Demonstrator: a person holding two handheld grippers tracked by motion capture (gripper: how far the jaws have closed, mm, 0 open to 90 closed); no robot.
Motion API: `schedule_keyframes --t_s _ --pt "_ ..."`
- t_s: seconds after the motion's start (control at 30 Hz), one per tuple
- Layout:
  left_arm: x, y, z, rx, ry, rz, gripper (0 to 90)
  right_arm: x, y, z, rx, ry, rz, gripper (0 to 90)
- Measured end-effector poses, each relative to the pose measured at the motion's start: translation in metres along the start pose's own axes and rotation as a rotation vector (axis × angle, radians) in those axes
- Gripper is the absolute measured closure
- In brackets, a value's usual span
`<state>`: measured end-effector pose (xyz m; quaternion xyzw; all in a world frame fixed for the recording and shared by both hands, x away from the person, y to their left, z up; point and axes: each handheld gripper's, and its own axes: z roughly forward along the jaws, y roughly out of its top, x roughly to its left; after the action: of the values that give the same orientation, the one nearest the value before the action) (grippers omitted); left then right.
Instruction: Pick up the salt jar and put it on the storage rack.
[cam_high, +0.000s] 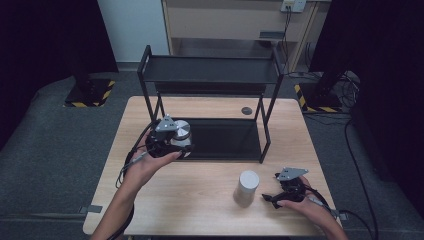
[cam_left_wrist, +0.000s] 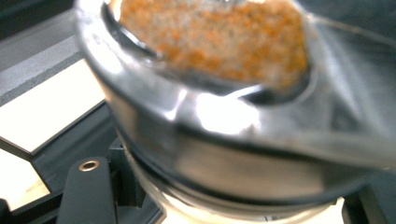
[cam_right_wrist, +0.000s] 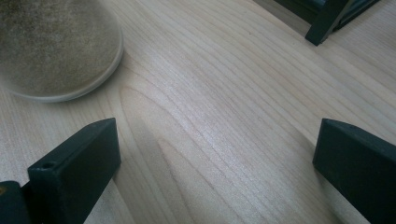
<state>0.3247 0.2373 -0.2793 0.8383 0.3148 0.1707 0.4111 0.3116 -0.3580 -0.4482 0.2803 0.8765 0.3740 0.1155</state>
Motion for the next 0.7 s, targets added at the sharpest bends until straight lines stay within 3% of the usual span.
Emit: schedule_keyframes --t_s 0.7 --pt "0.006 0.052 -0.026 0.004 0.003 0.037 30.0 0.000 0.000 0.000 0.000 0.000 0.001 1.7"
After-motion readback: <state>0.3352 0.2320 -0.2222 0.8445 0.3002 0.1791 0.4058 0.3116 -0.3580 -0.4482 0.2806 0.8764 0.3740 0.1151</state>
